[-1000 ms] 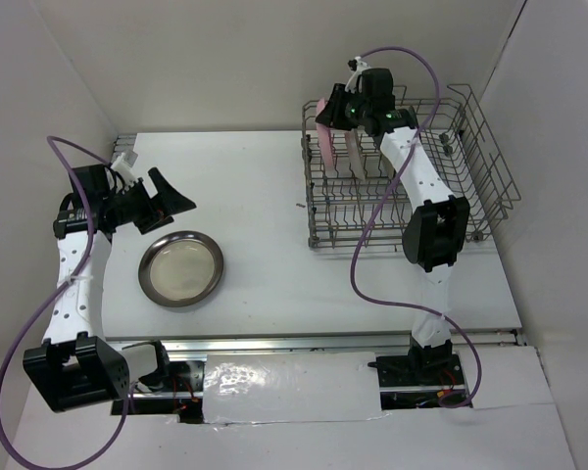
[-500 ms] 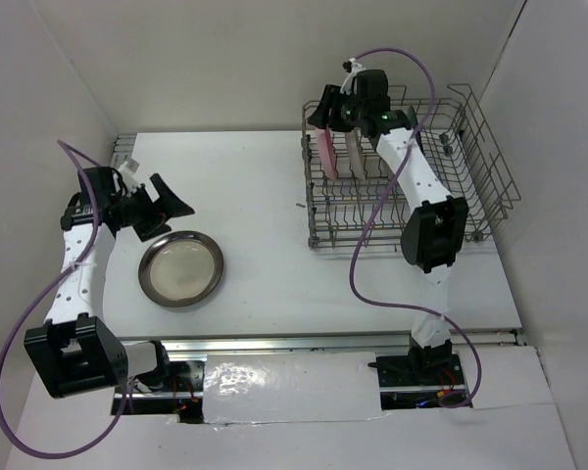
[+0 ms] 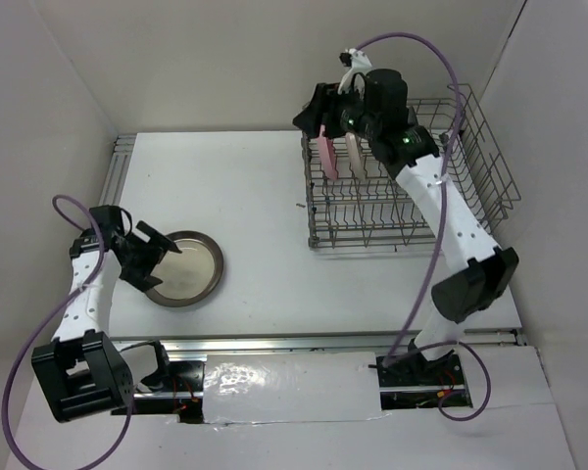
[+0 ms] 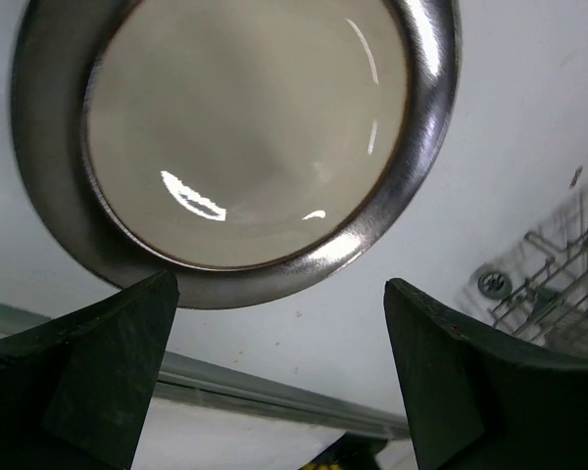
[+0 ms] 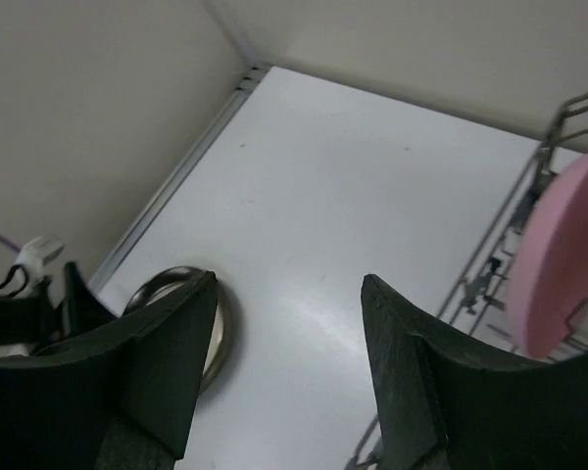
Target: Load the mixed dishes into the dish rack
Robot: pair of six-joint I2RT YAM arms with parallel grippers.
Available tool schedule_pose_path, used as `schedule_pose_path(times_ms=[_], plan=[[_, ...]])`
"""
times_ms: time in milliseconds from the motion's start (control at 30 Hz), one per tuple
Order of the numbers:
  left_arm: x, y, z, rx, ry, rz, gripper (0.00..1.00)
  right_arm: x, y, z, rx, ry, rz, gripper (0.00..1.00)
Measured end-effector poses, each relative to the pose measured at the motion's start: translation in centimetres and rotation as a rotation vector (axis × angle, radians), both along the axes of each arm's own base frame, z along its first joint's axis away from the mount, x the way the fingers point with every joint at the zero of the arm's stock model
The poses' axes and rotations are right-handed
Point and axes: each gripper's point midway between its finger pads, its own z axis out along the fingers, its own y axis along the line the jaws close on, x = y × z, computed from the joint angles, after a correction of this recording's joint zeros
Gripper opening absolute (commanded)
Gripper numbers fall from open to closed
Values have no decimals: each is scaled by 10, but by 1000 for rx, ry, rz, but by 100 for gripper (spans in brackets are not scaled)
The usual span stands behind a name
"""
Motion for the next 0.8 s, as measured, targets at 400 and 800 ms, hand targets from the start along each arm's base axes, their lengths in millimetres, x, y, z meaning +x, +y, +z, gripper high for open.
schedule_pose_path(times_ms=[400, 800], plan=[[-22, 46, -17, -16, 88, 278, 99, -168, 135, -115, -122, 225, 413, 76], [18, 39, 76, 0, -264, 80, 99, -146, 189, -274, -171, 650, 411, 77]])
